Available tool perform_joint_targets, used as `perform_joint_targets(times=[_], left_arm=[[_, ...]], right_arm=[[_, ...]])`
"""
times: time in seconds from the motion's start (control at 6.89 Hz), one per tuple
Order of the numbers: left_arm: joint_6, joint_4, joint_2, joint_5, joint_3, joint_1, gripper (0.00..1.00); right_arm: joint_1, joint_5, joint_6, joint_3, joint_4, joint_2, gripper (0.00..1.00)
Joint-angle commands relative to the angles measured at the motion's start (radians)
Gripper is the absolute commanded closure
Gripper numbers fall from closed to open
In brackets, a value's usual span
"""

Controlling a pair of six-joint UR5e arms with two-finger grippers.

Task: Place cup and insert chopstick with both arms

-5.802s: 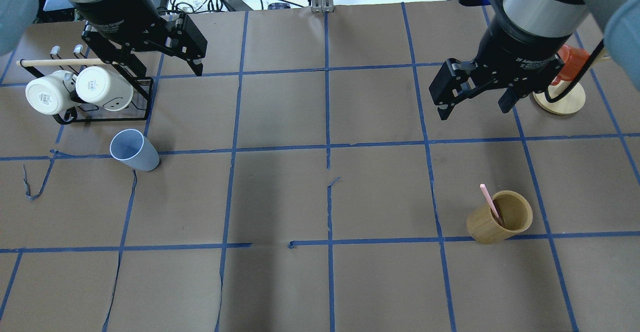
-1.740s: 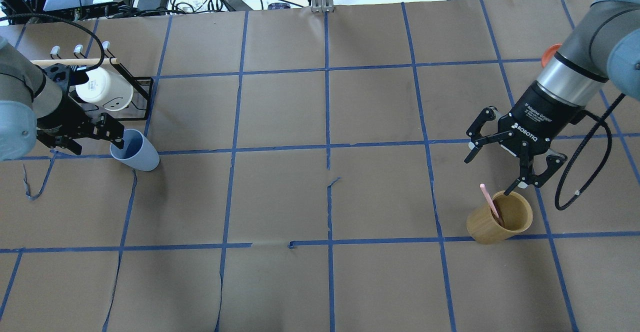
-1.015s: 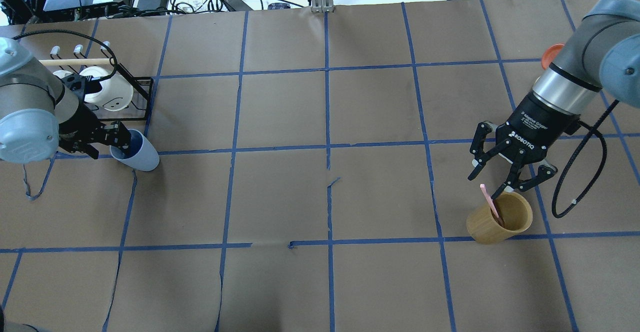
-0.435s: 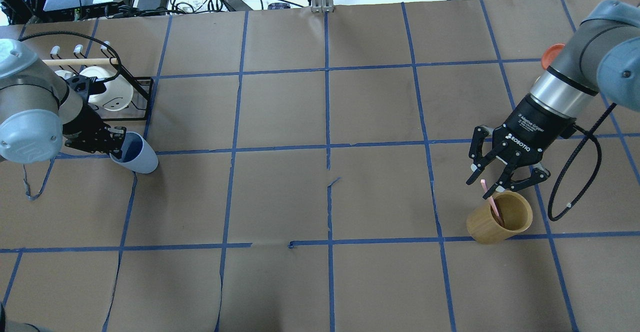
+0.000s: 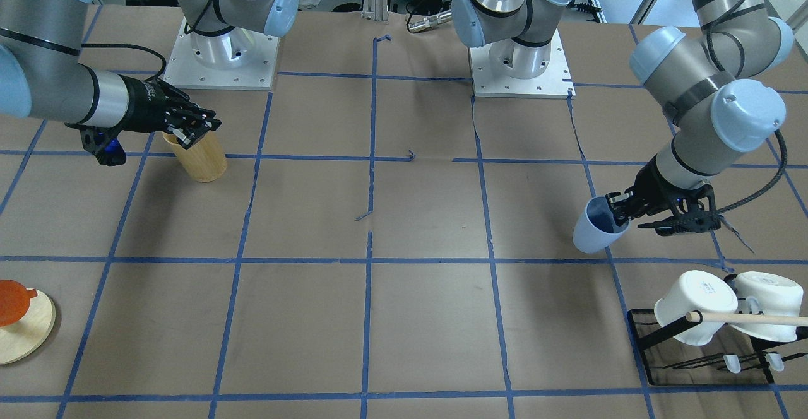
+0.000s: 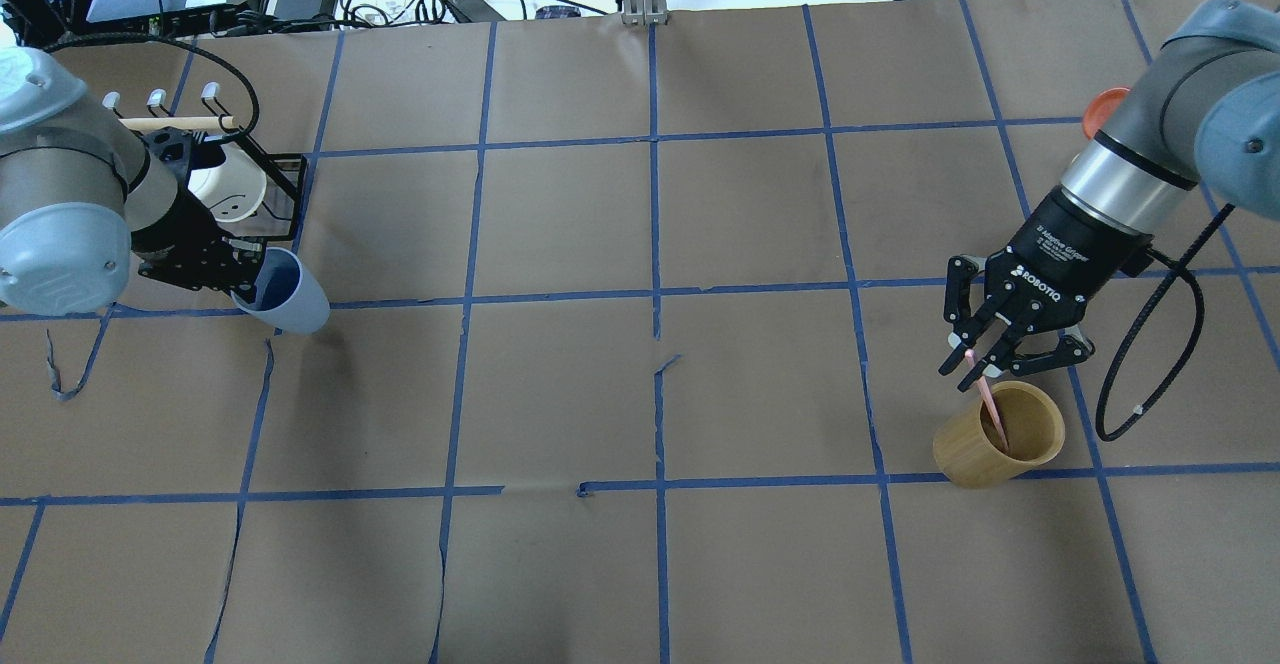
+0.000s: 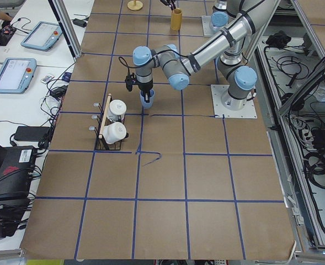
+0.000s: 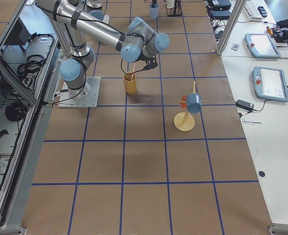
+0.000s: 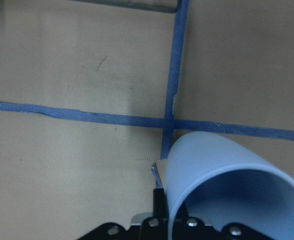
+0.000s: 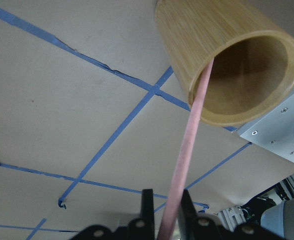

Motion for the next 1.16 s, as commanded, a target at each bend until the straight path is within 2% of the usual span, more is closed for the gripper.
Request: perform_joint_targets(times=[0.0, 0.15, 0.29, 0.58, 0.73, 0.87, 1.02], left_arm=[[-0.156, -0.092, 0.070, -0.013, 0.029, -0.141, 1.00], [-0.288, -0.096, 0.087, -0.010, 0.028, -0.236, 1.00], [-0.386, -0.093, 0.094, -0.024, 0.031, -0.317, 1.00], [-0.581, -0.024, 0.033, -0.029, 0.092, -0.484, 1.00], [-0.609, 0.008, -0.023, -0.029, 0.118, -0.554, 1.00], [-0.626, 0.138, -0.095, -0.048, 0.121, -0.586, 1.00], [-0.714, 0.198, -0.153, -0.083, 0.130, -0.632, 1.00]], right_arm=[[-0.002, 0.021, 0.043, -0.011, 0.002, -0.001, 0.76], [-0.002, 0.021, 0.058, -0.011, 0.002, -0.009, 0.76], [-0.002, 0.060, 0.110, -0.052, 0.003, -0.017, 0.76], [-0.002, 0.092, 0.150, -0.129, 0.067, -0.015, 0.76], [-0.002, 0.119, 0.170, -0.157, 0.104, -0.017, 0.76], [-0.003, 0.160, 0.207, -0.198, 0.153, -0.017, 0.76], [-0.003, 0.164, 0.207, -0.265, 0.257, -0.018, 0.76]])
